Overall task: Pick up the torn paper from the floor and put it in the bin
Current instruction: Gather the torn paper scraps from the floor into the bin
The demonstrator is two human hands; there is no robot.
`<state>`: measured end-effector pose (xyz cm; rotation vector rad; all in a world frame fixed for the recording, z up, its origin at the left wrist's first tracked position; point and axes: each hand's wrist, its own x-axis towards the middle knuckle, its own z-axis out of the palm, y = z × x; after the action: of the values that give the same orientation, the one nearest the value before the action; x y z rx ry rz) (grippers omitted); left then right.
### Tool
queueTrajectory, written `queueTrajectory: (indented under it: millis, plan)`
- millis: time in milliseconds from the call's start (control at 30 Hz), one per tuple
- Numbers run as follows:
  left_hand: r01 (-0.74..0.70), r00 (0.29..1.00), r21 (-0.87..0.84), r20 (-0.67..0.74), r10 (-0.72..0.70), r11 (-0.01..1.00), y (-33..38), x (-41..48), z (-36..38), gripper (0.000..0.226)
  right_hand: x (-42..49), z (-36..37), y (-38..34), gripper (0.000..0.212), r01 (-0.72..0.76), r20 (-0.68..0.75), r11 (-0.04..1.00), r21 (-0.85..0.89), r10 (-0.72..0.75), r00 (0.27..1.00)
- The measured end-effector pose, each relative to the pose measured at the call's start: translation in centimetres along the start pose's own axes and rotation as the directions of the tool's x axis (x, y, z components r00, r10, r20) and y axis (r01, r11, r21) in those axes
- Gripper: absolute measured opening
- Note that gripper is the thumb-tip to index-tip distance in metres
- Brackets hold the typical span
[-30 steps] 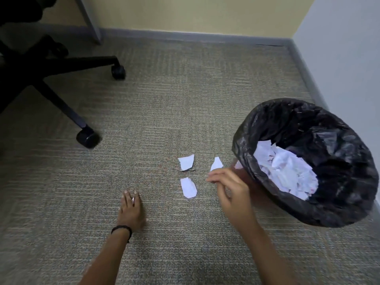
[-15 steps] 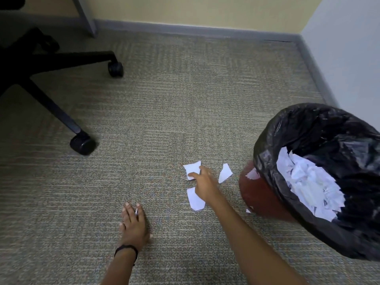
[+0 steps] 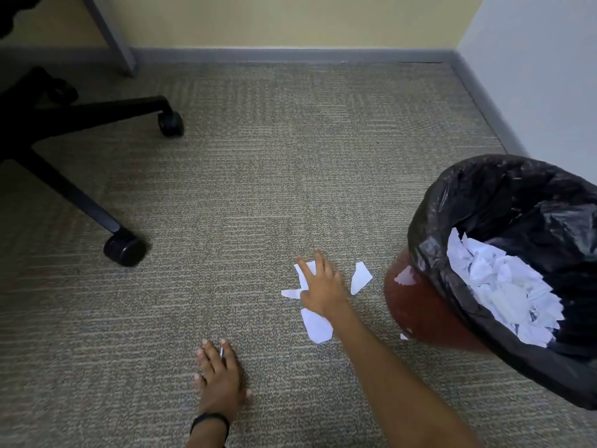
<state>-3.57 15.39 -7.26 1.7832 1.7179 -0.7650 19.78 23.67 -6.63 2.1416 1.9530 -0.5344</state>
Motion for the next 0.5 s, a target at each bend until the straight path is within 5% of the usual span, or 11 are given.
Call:
queueTrajectory:
  millis: [133,400,500]
  plan:
    - [-0.009,1.000,0.019,0.016,0.008,1.000,0.1,-0.3,-0.4,0.101,1.2,-0.4,0.1,0.078,0.068,0.094,0.997,-0.030,-0.065,0.993]
    - [-0.020,1.000,0.007,0.006,0.020,1.000,0.0,-0.3,-0.3,0.101,1.3,-0.3,-1.7,0.059,0.067,-0.001,0.996,-0.065,-0.067,0.998]
    - [-0.026,1.000,-0.003,0.006,0.026,1.000,-0.1,-0.3,-0.3,0.101,1.8,-0.8,-0.5,0.075,0.039,0.022,0.994,-0.103,-0.037,0.999]
